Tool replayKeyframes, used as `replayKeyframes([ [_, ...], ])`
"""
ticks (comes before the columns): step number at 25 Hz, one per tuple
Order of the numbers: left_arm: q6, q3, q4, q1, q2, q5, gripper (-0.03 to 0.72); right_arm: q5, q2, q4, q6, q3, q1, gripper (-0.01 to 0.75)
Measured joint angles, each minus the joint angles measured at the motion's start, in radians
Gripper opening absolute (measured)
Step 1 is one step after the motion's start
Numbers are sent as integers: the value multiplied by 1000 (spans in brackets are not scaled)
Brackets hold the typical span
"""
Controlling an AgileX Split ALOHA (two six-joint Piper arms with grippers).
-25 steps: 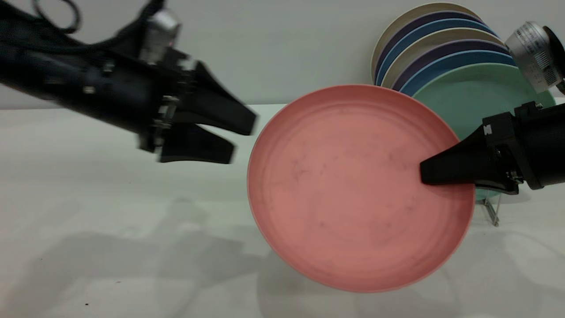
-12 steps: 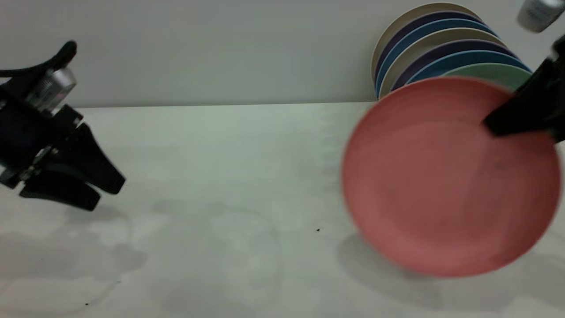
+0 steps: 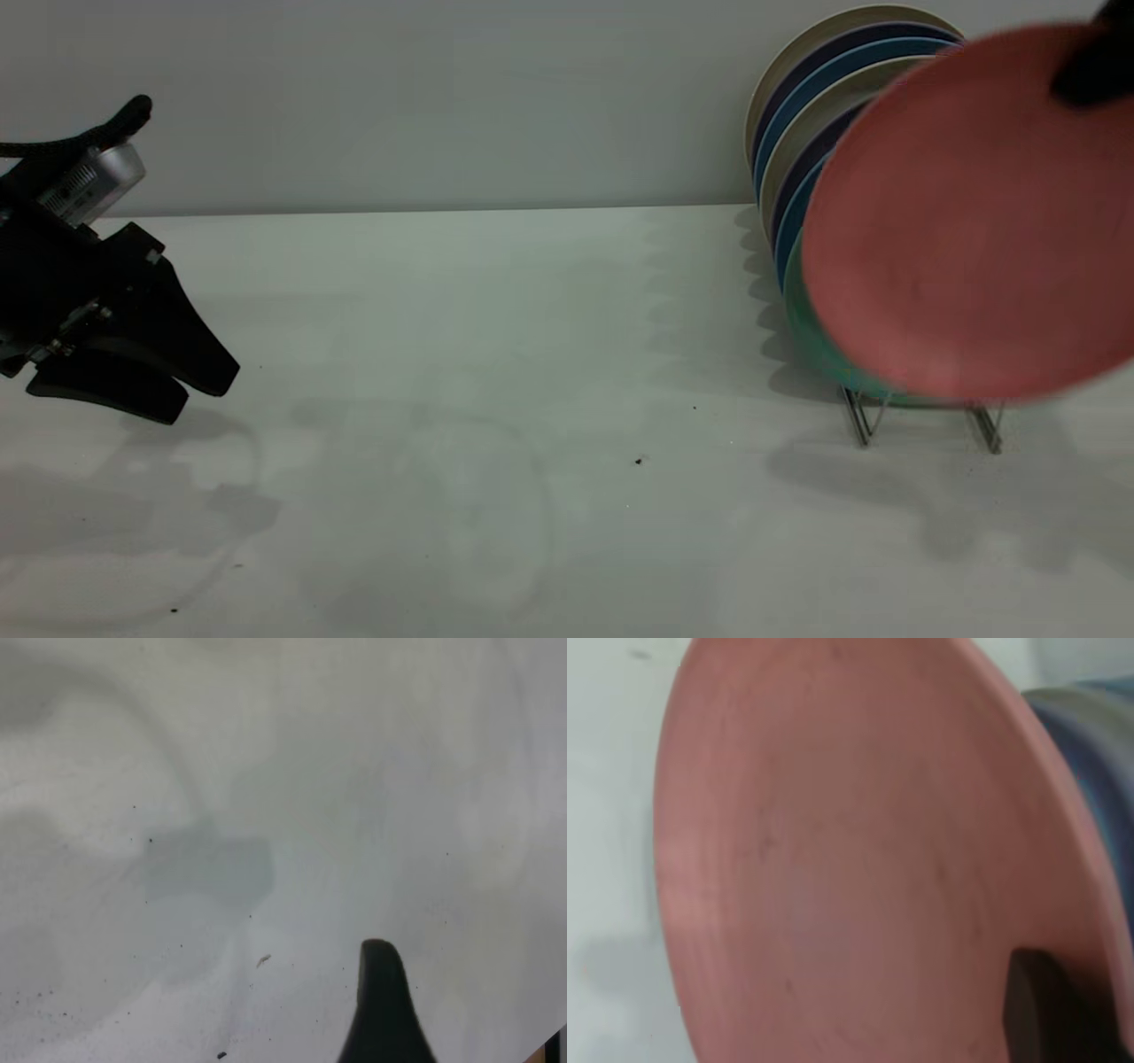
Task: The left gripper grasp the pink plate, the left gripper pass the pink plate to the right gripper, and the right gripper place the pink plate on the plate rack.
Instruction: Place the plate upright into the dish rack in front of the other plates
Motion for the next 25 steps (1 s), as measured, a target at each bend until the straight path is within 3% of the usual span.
replayKeyframes([
  [10,0,0,0,0,-1,-19,543,-166,13,-2,-71,-29,0,53],
  [25,0,0,-1,0,-1,-37,543,-149,128,21,-117,-29,0,61],
])
